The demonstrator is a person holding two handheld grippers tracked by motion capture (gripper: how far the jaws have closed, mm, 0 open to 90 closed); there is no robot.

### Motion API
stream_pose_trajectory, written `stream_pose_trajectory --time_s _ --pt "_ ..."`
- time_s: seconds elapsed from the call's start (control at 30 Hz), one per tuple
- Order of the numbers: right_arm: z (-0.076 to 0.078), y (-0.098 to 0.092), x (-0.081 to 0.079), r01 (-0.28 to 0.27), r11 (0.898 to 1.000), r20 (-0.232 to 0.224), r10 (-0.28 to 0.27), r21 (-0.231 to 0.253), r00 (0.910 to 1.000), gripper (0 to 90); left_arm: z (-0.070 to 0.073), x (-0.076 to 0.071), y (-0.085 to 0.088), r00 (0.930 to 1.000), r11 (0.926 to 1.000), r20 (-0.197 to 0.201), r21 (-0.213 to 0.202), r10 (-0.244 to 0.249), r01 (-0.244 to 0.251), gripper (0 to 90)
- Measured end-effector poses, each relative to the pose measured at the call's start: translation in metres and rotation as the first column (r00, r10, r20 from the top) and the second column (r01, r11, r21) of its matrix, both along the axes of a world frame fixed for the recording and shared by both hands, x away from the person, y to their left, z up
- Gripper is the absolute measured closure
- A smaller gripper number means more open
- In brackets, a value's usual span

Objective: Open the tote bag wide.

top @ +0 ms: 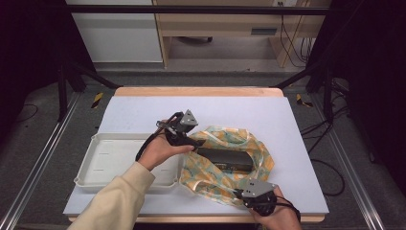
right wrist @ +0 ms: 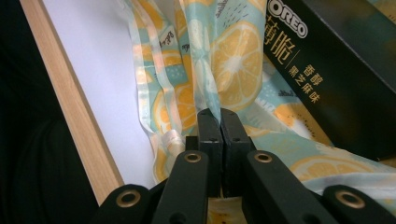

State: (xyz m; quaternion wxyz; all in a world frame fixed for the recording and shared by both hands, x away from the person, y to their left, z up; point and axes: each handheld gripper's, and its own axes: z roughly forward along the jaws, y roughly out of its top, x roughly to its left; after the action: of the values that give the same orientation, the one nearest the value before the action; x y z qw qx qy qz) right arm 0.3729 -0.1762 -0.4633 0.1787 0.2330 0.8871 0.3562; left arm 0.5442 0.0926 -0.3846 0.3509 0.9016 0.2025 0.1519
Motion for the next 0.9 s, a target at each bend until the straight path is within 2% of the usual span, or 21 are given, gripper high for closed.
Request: stream_pose_trajectory --time_s 0.03,0.07,0.17,0.2,0.23,0.3,0.37,0.4,0.5,0.53,0.63,0.67,0.7,0.77,0.8,0.83,0.87,0.9 --pt "0.0 0.0 0.0 0.0 1.0 0.0 0.0 0.0 1.0 89.5 0.0 0.0 0.0 1.0 1.0 0.0 0.0 0.0 0.0 32.8" --pt "0.0 0.0 -0.001 -0.001 1.0 0.0 0.001 -0.006 1.0 89.5 -0.004 0.004 -0.001 1.0 0.9995 0.001 0.031 0.008 -0.008 37.2" --pt "0.0 -0.001 -0.003 -0.008 1.0 0.0 0.008 -0.005 1.0 89.6 -0.01 0.008 -0.003 0.9996 0.9967 -0.02 0.079 0.021 -0.019 51.0" --pt "0.0 -0.002 -0.003 -0.007 1.0 -0.004 0.007 -0.001 1.0 89.7 -0.011 0.008 -0.003 0.9991 0.9953 -0.028 0.093 0.03 -0.027 56.3" --pt "0.0 -0.002 -0.004 -0.011 1.0 -0.004 0.011 -0.004 0.9999 89.8 -0.012 0.008 -0.003 0.9989 0.9942 -0.038 0.105 0.027 -0.023 65.2" --pt "0.001 -0.004 -0.006 -0.018 1.0 -0.007 0.018 -0.008 0.9998 89.9 -0.011 0.008 -0.002 0.9979 0.9917 -0.022 0.115 0.061 -0.058 77.7" --pt "0.001 -0.004 -0.007 -0.017 1.0 -0.009 0.017 -0.007 0.9998 90.0 -0.011 0.008 -0.001 0.9976 0.9922 -0.017 0.106 0.067 -0.065 85.7" --pt "0.001 -0.005 -0.007 -0.019 1.0 -0.011 0.019 -0.01 0.9998 90.0 -0.008 0.008 0.003 0.9954 0.9937 -0.012 0.061 0.095 -0.094 85.7" --pt "0.0 -0.008 -0.009 -0.004 1.0 -0.03 0.003 -0.022 0.9996 90.0 -0.003 0.008 0.014 0.9902 0.99 -0.011 -0.02 0.14 -0.14 88.5" --pt "-0.001 -0.008 -0.009 -0.003 1.0 -0.035 0.002 -0.016 0.9994 90.0 -0.002 0.006 0.016 0.9907 0.9903 -0.02 -0.032 0.135 -0.135 88.6" --pt "0.001 -0.008 -0.009 0.003 1.0 -0.035 -0.004 -0.01 0.9994 88.2 -0.002 0.0 0.018 0.9925 0.9916 -0.013 -0.041 0.122 -0.122 88.7" --pt "0.002 -0.009 -0.009 0.002 1.0 -0.029 -0.002 -0.001 0.9996 85.3 -0.001 -0.004 0.02 0.9934 0.9917 -0.018 -0.059 0.113 -0.114 88.7" --pt "0.007 -0.009 -0.008 0.017 1.0 -0.01 -0.017 0.018 0.9998 73.0 0.001 -0.008 0.022 0.9946 0.9918 -0.016 -0.075 0.102 -0.103 88.8" --pt "0.014 -0.011 -0.006 0.044 0.998 0.004 -0.045 0.042 0.999 59.6 0.003 -0.01 0.024 0.9949 0.9919 -0.009 -0.078 0.1 -0.101 88.8" --pt "0.017 -0.012 -0.006 0.055 0.997 0.006 -0.056 0.045 0.9984 54.0 0.005 -0.014 0.025 0.9957 0.9907 -0.013 -0.1 0.091 -0.092 88.9" --pt "0.017 -0.012 -0.006 0.055 0.997 0.006 -0.056 0.045 0.9984 54.0 0.005 -0.014 0.025 0.9957 0.9907 -0.013 -0.1 0.091 -0.092 88.9" --pt "0.022 -0.013 -0.005 0.073 0.996 0.009 -0.073 0.049 0.9973 48.8 0.007 -0.016 0.025 0.9959 0.9897 -0.01 -0.111 0.089 -0.09 88.9" --pt "0.034 -0.017 -0.003 0.099 0.992 0.019 -0.101 0.077 0.9947 40.8 0.01 -0.019 0.026 0.9968 0.9903 -0.005 -0.113 0.08 -0.08 88.9"
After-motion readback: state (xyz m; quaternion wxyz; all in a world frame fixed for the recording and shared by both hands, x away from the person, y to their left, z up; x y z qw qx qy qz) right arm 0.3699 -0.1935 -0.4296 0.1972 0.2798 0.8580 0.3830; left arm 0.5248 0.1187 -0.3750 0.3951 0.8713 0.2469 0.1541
